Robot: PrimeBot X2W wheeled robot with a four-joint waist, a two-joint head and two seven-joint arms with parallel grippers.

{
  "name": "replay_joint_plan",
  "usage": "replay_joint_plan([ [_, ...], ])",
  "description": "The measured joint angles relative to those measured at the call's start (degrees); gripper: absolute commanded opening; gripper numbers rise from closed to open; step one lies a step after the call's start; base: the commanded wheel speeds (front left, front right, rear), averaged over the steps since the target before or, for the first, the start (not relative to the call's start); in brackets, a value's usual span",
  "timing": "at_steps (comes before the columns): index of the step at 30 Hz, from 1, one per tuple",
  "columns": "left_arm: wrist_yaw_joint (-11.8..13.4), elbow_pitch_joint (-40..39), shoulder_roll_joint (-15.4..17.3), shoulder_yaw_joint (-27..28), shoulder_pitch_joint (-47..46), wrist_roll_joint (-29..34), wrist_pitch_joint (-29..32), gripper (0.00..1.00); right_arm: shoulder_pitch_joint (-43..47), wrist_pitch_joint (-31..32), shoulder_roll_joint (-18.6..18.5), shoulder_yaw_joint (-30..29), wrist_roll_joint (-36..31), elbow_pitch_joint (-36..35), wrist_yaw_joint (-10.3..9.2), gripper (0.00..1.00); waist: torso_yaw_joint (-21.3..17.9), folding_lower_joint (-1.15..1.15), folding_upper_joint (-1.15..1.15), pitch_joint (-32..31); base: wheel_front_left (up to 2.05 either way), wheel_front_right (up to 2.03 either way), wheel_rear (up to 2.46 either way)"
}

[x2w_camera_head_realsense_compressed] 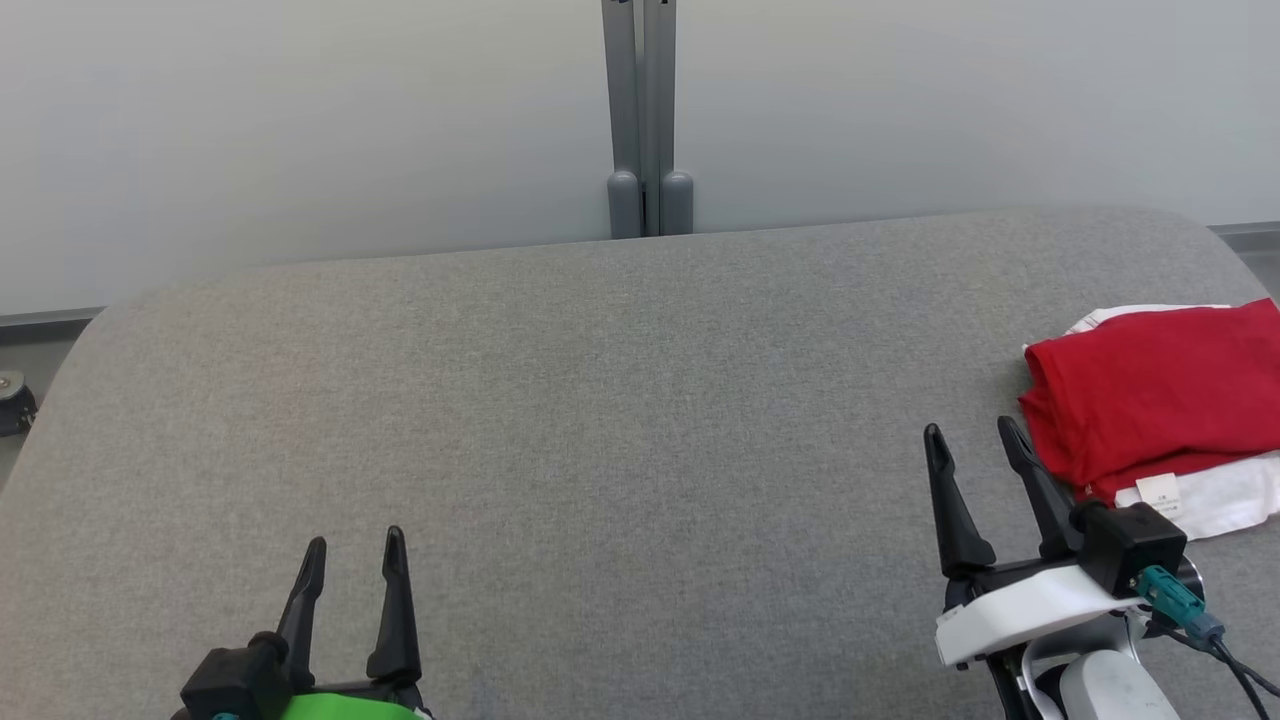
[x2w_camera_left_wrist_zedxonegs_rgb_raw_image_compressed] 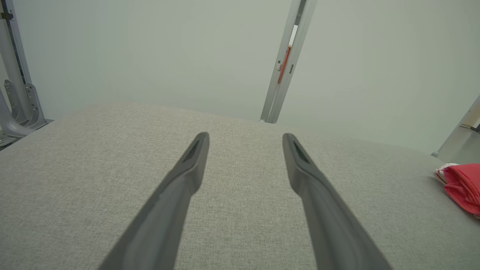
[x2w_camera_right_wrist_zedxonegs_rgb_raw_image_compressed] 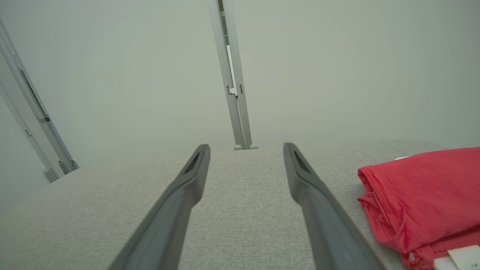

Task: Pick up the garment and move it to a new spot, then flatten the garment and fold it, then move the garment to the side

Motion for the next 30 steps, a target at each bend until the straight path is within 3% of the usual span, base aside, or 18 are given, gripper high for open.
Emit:
replay_joint_plan([
  [7, -0.5, 0.1, 0.0, 0.1, 0.0, -1.7, 0.0, 1.00, 0.0, 0.0, 0.1, 0.2, 0.1, 0.0, 0.00, 1.00, -0.1, 0.00, 0.00, 0.2, 0.00, 0.00, 0.00],
  [8, -0.5, 0.4, 0.0, 0.0, 0.0, -1.7, 0.0, 0.00, 0.1, 0.0, 0.1, 0.2, 0.1, 0.3, 0.00, 0.00, -0.1, 0.00, 0.00, 0.2, 0.00, 0.00, 0.00],
  [13, -0.5, 2.7, -0.2, -0.2, 0.2, -2.6, 0.4, 0.00, 1.9, 0.4, 0.4, 0.3, 1.1, 2.5, 0.00, 0.00, -0.1, 0.00, 0.00, 0.2, 0.00, 0.00, 0.00],
  [30, -1.2, 3.7, -0.1, 1.8, -1.1, -18.3, 4.6, 0.00, 1.5, 5.0, 0.4, -2.0, 18.4, 2.8, 0.00, 0.00, -0.1, 0.00, 0.00, 0.7, 0.00, 0.00, 0.00],
])
